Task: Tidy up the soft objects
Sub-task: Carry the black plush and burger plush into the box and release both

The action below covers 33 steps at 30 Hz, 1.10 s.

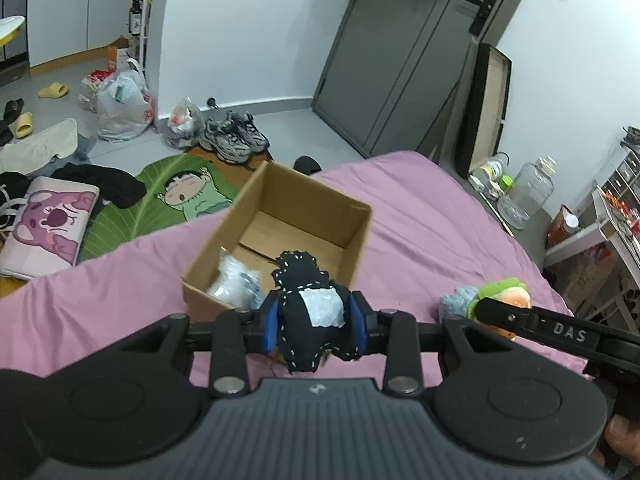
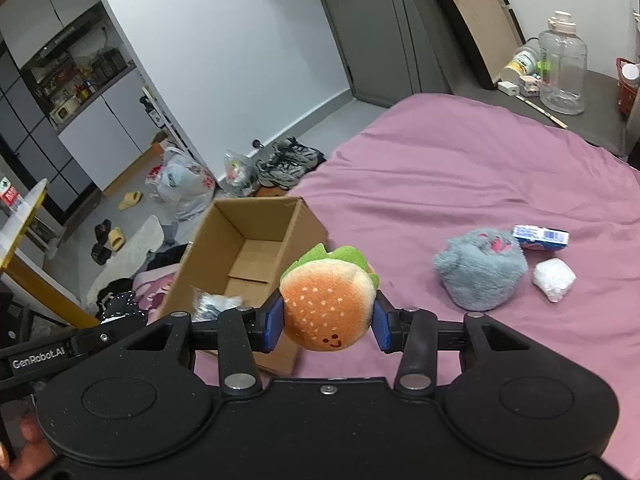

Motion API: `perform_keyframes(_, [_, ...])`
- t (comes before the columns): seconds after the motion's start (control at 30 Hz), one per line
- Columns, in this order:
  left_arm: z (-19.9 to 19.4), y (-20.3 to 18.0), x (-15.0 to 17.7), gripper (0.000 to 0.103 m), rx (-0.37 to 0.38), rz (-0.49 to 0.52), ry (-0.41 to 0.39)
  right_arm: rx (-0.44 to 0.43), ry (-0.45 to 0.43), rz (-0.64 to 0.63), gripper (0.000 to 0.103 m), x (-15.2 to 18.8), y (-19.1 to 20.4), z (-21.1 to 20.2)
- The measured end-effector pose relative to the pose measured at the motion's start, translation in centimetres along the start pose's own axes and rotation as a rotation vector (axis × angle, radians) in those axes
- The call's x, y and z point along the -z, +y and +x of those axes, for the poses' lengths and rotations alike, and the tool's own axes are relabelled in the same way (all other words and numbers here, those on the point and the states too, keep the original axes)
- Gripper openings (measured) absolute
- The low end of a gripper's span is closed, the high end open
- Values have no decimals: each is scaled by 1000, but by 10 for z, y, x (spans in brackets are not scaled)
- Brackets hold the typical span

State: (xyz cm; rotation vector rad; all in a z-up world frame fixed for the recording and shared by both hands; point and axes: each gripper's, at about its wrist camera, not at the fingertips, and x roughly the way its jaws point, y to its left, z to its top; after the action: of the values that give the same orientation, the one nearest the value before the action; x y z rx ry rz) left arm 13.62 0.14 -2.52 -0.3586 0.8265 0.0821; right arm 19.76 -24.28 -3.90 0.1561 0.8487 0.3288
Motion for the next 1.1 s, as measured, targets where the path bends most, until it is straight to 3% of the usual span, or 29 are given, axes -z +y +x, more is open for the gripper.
perform_keyframes(0.33, [-5,26,-18,35,-12,3,-30,-110,-74,-6,43,-7,31,-13])
perform_keyframes(0.67, [4,47,-37,35,-19,9,-50,-196,-153,32,43,-8,26,-17])
perform_keyframes(1.1, [41,54,-62,35,4,34,-25,-217,-105,6,43,-14,44,19])
